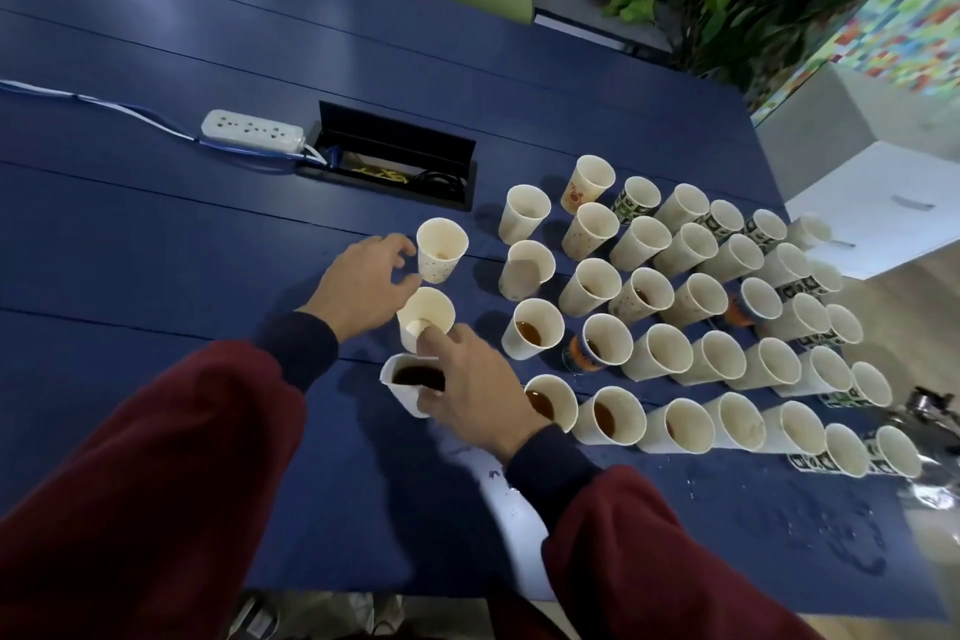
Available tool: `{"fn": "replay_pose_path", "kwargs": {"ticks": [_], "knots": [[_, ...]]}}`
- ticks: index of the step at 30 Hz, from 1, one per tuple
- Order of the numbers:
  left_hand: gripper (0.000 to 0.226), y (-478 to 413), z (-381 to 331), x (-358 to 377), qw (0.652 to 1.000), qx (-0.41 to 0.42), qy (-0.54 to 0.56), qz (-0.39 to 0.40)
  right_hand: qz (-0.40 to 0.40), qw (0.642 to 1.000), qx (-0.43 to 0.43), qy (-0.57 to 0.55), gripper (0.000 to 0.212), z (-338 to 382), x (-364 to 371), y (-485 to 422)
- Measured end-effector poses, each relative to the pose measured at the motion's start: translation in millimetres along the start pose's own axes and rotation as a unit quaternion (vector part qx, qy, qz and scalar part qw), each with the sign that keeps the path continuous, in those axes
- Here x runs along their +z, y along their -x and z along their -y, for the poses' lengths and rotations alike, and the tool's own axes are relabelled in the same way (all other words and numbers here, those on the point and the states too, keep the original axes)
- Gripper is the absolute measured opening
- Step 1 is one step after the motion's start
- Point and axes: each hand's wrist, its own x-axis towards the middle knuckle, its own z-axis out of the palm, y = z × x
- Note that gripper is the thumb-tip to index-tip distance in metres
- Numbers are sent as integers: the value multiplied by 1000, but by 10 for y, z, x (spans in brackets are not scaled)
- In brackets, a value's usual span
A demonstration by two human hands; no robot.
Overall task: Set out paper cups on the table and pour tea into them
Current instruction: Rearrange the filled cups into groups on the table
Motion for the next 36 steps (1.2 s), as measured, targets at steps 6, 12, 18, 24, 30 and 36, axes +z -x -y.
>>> {"fn": "replay_pose_path", "kwargs": {"ticks": [6,12,18,24,30,36], "knots": [[22,-64,-47,172,999,-8,50,-11,81,993,-42,73,21,-280,-75,-40],[19,22,94,311,999,-10,53,-4,59,996,-2,66,26,-524,20,-11],[21,-200,27,232,1000,-4,14,-12,44,999,1,25,26,-632,-23,-142],[24,-455,-58,215,999,-11,6,-32,0,1000,-12,27,26,-700,-443,-277],[28,-812,-215,208,998,-21,-27,-49,-86,995,48,9,36,-938,-1212,-624],[42,-1153,-211,260,992,-65,-98,39,-163,981,107,5,35,-1413,-1790,-1322]]}}
